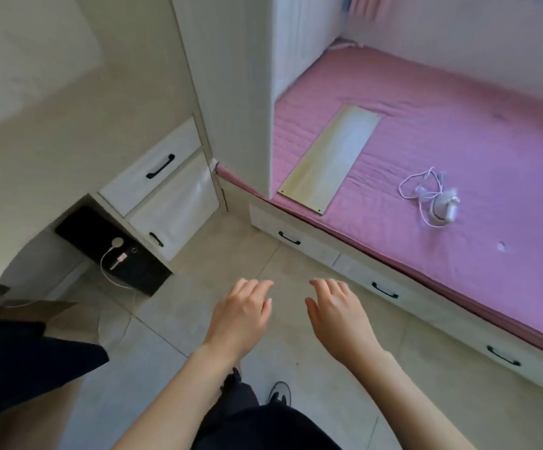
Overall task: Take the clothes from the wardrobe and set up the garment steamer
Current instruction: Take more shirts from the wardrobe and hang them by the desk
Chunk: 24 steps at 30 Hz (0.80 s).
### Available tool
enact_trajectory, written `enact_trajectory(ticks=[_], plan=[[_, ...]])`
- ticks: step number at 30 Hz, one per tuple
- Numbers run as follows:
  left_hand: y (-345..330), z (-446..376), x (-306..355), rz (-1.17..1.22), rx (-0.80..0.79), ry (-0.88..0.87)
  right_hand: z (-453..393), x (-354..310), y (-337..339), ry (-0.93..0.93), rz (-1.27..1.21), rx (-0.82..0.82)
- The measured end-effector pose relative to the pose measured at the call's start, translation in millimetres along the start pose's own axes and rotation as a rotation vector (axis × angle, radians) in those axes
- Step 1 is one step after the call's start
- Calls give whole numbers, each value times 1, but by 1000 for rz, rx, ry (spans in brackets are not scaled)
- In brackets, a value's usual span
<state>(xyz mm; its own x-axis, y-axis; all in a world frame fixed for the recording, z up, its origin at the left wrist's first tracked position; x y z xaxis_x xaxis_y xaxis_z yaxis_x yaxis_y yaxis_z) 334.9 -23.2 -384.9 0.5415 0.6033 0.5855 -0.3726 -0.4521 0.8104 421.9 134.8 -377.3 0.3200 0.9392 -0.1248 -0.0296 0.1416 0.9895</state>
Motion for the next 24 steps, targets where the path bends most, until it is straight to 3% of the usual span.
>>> enact_trajectory(ticks=[12, 24], plan=[[-48, -116, 23, -9, -69, -60, -58, 97, 4, -145, 7, 3], [-37, -306, 26, -16, -1, -81, -244, 166, 47, -58, 117, 101]])
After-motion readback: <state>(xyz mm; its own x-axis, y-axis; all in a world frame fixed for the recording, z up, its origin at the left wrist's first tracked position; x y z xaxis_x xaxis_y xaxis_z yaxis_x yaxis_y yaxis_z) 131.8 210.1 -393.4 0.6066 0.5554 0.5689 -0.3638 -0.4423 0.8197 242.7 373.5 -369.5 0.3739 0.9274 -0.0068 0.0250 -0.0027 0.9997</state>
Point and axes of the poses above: each hand's wrist, its own z-axis away from the middle knuckle, its own y-axis out of the back of the hand, x = y × z, the point moved 3 cm from there along -z, towards the middle knuckle, and after that the axes turned 11 degrees about z, right-handed, at the moved point
